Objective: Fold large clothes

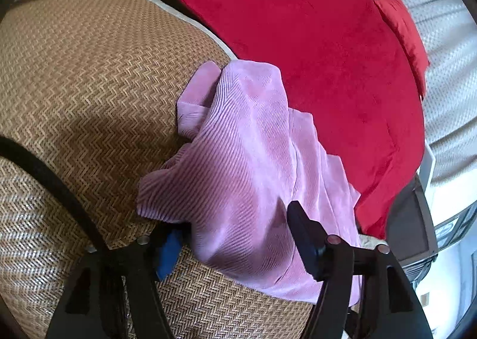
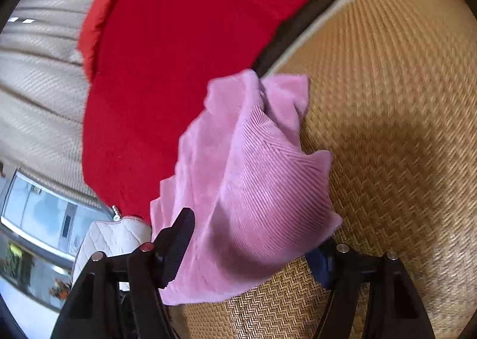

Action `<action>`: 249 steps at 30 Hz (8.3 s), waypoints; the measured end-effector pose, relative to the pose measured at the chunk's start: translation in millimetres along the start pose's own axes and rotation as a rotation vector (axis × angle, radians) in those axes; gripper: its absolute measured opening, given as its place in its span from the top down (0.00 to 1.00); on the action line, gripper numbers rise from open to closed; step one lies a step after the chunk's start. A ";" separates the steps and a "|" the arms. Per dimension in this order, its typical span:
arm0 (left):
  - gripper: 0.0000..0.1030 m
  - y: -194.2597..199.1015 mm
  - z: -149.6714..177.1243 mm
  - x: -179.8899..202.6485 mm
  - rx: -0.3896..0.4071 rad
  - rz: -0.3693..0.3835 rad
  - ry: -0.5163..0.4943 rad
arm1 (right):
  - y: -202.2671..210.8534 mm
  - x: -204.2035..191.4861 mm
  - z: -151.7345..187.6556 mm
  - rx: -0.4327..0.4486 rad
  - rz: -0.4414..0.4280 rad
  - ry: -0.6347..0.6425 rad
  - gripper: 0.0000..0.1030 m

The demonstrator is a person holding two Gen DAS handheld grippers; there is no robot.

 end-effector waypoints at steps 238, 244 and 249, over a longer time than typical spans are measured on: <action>0.71 18.3 138.8 213.0 -0.177 0.323 -0.853 | -45.7 -57.3 1.3 -0.376 -0.194 0.302 0.37; 0.50 45.7 77.6 158.6 -0.116 0.252 -0.672 | -48.7 -68.5 6.0 -0.325 -0.133 0.377 0.79; 0.51 29.7 73.9 143.3 -0.164 0.253 -0.491 | 7.9 -126.2 10.5 -0.152 -0.167 0.543 0.87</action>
Point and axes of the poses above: each gripper's, at about its wrist camera, not at the fingertips, and y roughly against the way its jaws point, x to its right, z to its underside, the point moved 3 cm from there along -y, roughly the way its jaws point, and after that the axes turned 1 degree about -z, right-handed, at the moved point
